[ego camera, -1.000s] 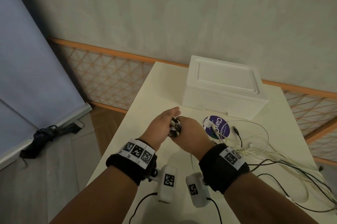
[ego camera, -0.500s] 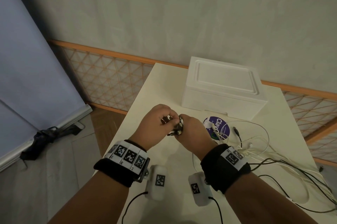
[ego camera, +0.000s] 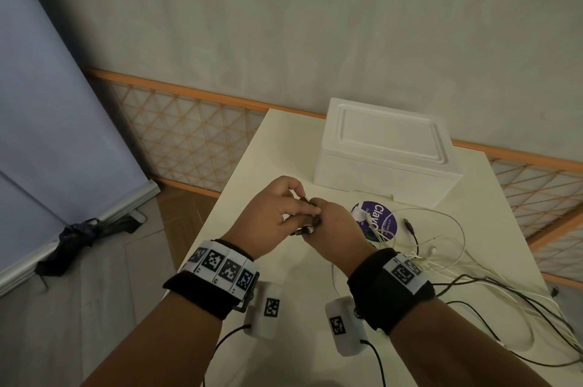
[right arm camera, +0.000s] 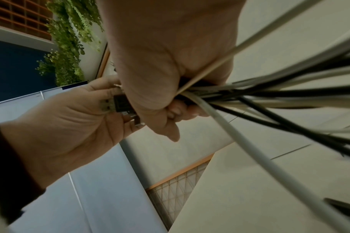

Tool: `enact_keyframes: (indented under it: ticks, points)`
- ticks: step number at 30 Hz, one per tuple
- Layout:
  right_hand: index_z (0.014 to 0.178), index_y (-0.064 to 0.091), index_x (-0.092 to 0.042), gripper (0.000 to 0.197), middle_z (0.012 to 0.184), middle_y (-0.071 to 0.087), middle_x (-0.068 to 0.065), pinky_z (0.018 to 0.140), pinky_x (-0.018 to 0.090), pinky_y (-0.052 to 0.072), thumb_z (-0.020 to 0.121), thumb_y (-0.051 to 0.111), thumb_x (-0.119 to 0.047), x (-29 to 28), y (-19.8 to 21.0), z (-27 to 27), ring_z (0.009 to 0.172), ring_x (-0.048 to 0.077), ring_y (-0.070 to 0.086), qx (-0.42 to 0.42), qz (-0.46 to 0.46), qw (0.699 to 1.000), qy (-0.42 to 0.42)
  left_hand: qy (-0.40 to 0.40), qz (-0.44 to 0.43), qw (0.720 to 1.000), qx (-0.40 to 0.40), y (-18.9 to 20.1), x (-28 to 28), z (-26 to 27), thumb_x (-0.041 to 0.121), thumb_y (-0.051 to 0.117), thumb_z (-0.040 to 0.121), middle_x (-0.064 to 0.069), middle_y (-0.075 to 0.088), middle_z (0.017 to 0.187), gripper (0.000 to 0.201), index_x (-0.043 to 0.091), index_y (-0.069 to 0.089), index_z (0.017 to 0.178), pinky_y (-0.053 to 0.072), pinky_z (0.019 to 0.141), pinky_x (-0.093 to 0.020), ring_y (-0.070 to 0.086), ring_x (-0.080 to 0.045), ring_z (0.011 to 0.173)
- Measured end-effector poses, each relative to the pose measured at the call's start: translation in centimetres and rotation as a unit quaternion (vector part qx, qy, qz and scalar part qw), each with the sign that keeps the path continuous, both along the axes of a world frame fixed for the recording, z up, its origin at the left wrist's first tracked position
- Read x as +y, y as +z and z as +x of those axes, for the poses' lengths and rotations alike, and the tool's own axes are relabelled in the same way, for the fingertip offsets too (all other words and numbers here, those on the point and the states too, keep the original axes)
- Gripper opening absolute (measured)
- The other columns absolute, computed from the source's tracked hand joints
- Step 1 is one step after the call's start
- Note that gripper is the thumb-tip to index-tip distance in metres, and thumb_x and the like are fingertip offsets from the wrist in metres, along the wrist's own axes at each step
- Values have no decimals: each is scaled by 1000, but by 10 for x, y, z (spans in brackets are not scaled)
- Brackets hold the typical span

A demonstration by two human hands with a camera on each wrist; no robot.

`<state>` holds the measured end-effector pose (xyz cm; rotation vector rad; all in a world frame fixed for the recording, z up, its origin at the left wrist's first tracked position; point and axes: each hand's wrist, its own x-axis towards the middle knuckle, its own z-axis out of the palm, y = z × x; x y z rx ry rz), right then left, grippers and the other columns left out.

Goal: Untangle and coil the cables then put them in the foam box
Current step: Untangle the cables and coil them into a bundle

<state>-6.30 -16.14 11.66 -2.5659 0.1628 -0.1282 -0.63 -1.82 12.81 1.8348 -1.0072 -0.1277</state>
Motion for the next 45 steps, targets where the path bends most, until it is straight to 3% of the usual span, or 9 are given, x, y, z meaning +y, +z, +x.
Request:
enact_keyframes:
  ticks: [6,11,15,22,26,31,34,40,45]
  points:
    - [92,57,-7,12,79,64,8,64,36,47,83,58,-15,0,4,1,73,25,59,-10,-3,1000,-20,68,-108,988,88,-5,-6,-3,10,65,83,8,63,108,17,23,72,90,52,88,-28,62,-9,99]
    - [94,56,-9,13,81,64,8,66,39,49,84,56,-17,0,0,1,74,26,60,-5,-32,999,-25,77,-141,970,183,-3,-9,-7,8,63,77,-1,66,99,16,21,68,85,54,80,-26,64,-13,92]
    - [97,57,-11,14,83,64,6,68,39,51,87,53,-20,1,-5,1,74,24,60,0,-53,998,-35,105,-72,973,195,2,-11,-8,6,65,84,-2,66,83,15,20,64,89,54,67,-26,63,-9,75]
    - [114,54,-10,28,93,64,7,63,32,45,88,49,-18,-1,-7,3,82,26,63,18,-113,993,-8,66,-17,982,175,8,-7,-6,13,59,92,5,71,98,19,27,72,95,52,83,-21,65,-7,93]
    - [111,53,-10,24,96,64,8,70,36,48,89,48,-19,-2,-11,2,86,27,63,38,-130,991,6,80,50,979,179,11,-8,2,15,64,89,7,73,91,14,22,75,94,51,80,-17,67,-4,86]
    - [106,55,-11,20,91,63,5,72,36,50,89,49,-20,-2,-15,2,84,25,62,68,-119,991,7,76,156,982,74,9,-12,2,17,70,84,6,70,88,13,19,73,96,49,78,-21,64,-8,82]
    - [100,55,-11,16,84,60,4,68,34,47,85,52,-16,-4,-12,3,79,24,58,57,-95,994,-4,102,86,986,100,1,-12,0,16,65,88,8,68,82,5,20,69,86,50,75,-23,62,-6,77]
    - [93,55,-10,11,82,62,4,66,34,47,85,54,-18,-5,-11,4,70,19,52,34,-82,996,-14,89,31,989,114,-9,-19,-9,15,47,98,-3,61,93,7,14,53,95,49,79,-33,58,-18,87]
    - [91,56,-10,11,75,53,0,63,32,46,86,52,-19,-4,-12,6,71,19,55,34,-95,995,13,83,-63,968,228,-12,-31,-22,26,45,83,6,53,105,14,14,45,90,47,82,-42,52,-14,90]
